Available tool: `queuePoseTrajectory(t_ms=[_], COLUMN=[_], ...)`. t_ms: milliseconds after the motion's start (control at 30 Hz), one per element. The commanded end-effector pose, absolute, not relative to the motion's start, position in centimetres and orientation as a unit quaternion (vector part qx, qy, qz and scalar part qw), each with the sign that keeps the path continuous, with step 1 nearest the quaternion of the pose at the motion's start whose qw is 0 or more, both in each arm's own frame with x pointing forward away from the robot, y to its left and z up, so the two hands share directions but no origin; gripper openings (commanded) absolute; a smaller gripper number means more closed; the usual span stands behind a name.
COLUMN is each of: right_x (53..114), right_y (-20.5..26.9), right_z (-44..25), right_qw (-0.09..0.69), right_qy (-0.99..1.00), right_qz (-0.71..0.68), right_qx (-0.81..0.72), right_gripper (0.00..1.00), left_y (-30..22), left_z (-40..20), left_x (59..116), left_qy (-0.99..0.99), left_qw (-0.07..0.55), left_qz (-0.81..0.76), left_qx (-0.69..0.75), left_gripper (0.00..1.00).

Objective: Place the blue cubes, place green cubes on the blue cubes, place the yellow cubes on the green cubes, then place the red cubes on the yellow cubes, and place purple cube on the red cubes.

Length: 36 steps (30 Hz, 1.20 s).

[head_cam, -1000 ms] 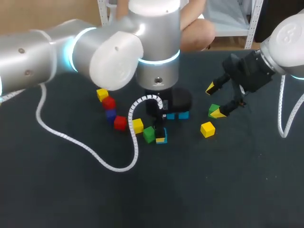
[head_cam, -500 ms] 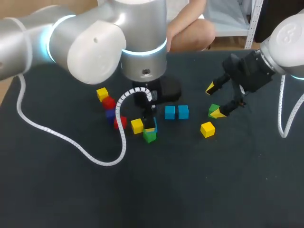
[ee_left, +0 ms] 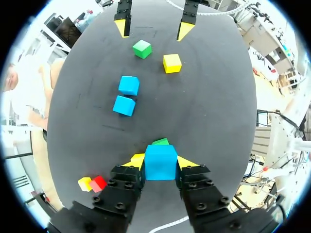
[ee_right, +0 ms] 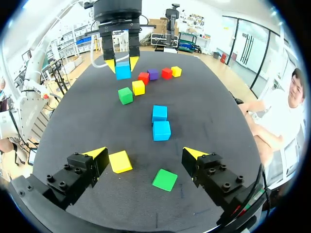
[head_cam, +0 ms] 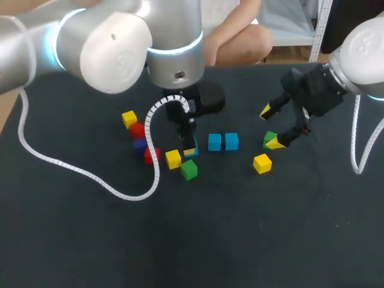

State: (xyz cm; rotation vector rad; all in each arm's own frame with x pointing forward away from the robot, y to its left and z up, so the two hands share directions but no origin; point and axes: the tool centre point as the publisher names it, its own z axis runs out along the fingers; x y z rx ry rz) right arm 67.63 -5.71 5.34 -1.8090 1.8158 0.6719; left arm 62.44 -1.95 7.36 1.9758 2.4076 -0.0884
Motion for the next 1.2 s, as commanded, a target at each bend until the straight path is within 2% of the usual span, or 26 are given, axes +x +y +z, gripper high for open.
queuePoseTrajectory(t_ms=[33,900,1067,1200], right_x=[67.6,67.6,67.6,67.6], right_y=[-5.7,-5.7,-5.7,-5.7], right_z=[5.3,5.3,5.3,5.3], right_qw=[0.244,0.244,0.244,0.244], right_qy=[0.664,0.664,0.664,0.664], right_qz=[0.246,0.246,0.246,0.246], right_qx=[-0.662,-0.662,-0.662,-0.662], right_gripper=[1.0,1.0,1.0,1.0], left_y=[-2.4,-2.5,-3.2,-3.9], left_z=[7.7,7.9,8.5,8.2], left_x=[63.1,63.1,64.2,65.1], left_qy=[0.769,0.765,0.763,0.756], left_qw=[-0.002,-0.006,-0.006,-0.029], left_qz=[-0.027,-0.022,0.021,0.067], left_qx=[0.638,0.644,0.646,0.65], left_gripper=[0.0,0.0,0.0,0.0])
